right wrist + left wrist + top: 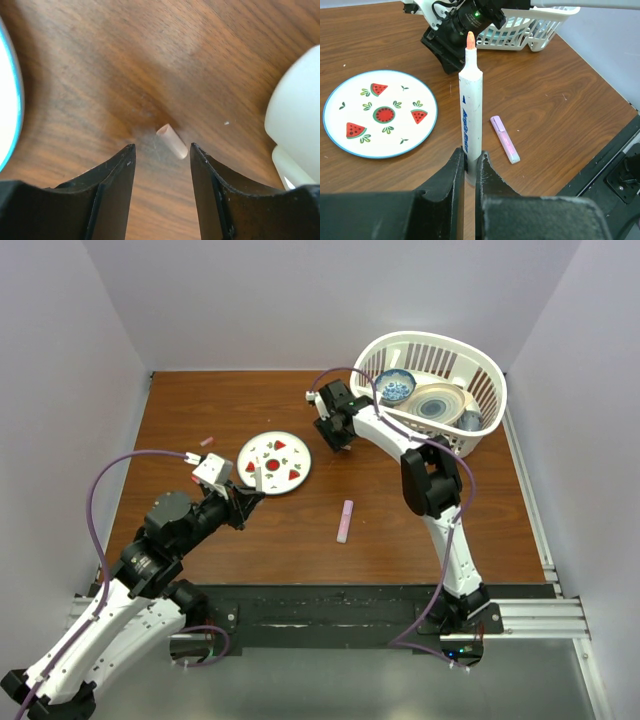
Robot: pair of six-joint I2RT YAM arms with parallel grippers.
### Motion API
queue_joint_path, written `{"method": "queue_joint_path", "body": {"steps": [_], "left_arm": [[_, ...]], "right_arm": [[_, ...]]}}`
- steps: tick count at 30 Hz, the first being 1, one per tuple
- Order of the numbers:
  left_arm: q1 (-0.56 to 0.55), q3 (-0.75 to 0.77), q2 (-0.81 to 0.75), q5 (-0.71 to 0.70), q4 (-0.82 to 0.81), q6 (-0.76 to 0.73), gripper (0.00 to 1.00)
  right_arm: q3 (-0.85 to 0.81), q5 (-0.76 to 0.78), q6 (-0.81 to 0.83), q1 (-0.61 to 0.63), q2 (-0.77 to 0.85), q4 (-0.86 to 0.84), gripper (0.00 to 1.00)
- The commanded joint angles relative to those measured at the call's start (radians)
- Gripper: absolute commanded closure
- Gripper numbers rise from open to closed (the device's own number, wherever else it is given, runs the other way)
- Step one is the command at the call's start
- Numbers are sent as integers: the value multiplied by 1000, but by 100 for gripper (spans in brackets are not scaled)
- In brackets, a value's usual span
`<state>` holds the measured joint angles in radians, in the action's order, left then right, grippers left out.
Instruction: Insert the pens into the pen caps
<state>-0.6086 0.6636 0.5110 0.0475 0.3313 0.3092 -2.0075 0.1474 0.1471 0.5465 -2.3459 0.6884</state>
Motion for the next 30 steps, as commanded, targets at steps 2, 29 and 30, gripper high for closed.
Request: {"method": "queue_joint_path", "body": {"steps": [2,29,30], "left_arm": [[6,1,-6,-8,-32,-25,100],[7,-1,-34,-31,-29,-24,100],[7,-1,-37,-34,-28,-24,100]], "right_arm": [[-57,-5,20,-14,-21,8,49],[173,-196,112,-13,114,8,100],[214,-222,121,-10,134,-3,100]]}}
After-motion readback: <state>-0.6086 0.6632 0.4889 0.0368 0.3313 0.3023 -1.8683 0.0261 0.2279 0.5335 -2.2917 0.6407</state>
